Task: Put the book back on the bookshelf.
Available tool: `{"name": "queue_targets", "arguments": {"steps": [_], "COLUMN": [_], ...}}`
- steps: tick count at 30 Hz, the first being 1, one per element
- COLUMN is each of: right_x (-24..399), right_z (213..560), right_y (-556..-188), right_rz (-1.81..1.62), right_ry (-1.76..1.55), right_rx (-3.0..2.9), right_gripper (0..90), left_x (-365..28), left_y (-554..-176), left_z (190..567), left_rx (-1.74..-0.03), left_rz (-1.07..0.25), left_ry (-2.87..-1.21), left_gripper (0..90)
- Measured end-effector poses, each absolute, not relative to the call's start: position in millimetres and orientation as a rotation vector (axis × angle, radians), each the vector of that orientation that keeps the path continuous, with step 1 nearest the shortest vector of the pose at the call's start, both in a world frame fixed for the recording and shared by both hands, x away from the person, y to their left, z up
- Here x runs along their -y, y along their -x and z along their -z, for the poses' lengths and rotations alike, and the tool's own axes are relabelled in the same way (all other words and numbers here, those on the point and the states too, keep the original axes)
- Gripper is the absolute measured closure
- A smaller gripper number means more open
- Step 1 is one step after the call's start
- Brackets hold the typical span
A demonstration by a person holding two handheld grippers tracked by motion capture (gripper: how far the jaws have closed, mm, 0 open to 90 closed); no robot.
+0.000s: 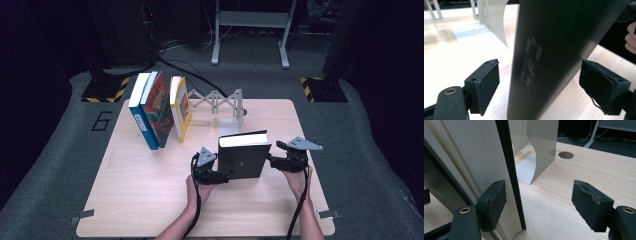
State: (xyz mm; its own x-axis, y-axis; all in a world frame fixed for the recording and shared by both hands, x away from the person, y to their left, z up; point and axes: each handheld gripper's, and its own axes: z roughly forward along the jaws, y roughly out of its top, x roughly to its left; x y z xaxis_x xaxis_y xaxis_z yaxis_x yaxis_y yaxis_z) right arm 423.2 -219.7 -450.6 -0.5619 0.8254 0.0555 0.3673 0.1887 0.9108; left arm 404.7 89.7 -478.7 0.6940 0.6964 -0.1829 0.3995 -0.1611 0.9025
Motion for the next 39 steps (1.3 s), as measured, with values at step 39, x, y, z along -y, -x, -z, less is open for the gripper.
{"name": "queue_targets", "arguments": {"steps": [39], "right_x": [215.3], "right_z": [453.6], "right_y": [-429.6], "right_rz": [-1.292], "right_ry": [-1.165], "right_rx": [-1.982], "right_gripper": [29.5], "left_x": [-90.7], "left_y": [-402.9], "left_z": [477.2], "left_rx": [-0.729], "left_rz": [-0.411], "left_ry": [-1.862], "left_gripper": [41.9]}}
